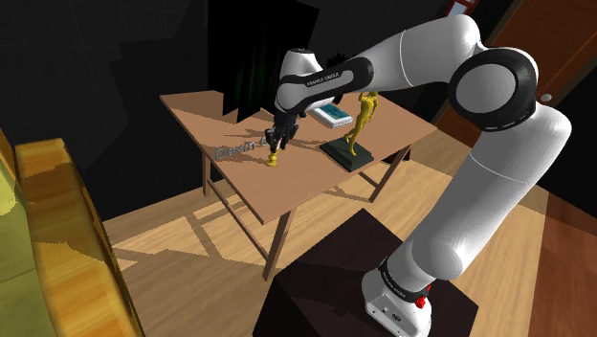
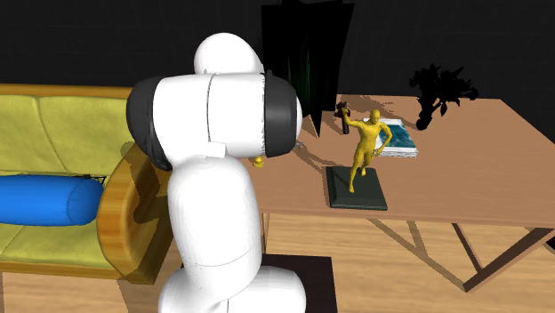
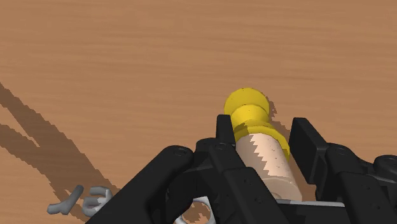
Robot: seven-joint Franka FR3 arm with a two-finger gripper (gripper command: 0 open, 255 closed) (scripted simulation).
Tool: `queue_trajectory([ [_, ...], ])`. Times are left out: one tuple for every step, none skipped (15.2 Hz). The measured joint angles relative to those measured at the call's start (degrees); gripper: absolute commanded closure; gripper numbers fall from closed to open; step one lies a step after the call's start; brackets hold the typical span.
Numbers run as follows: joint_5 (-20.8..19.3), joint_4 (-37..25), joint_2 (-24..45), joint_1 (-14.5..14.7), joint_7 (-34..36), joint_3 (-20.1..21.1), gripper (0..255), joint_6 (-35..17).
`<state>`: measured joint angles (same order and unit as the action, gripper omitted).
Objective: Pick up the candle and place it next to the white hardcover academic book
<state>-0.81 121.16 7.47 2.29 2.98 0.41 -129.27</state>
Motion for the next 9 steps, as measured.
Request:
queue_trajectory([
  [0.0, 0.0, 0.0, 0.0, 0.0, 0.0, 255, 0.0],
  [0.0, -0.1, -0.2, 0.0, 0.0, 0.0, 255, 0.3],
  [0.0, -0.3, -0.5, 0.0, -0.1, 0.0, 255, 0.9],
  [0.0, -0.5, -0.9, 0.0, 0.0, 0.0, 255, 1.5],
  [0.0, -0.8, -1.3, 0.0, 0.0, 0.0, 255, 2.1],
  [0.0, -1.2, -1.6, 0.0, 0.0, 0.0, 255, 2.9],
  [0.0, -1.6, -1.9, 0.0, 0.0, 0.0, 255, 3.5],
  [0.0, -1.9, -2.4, 0.1, 0.1, 0.0, 255, 4.4],
  [0.1, -2.4, -2.6, 0.0, 0.0, 0.0, 255, 5.0],
])
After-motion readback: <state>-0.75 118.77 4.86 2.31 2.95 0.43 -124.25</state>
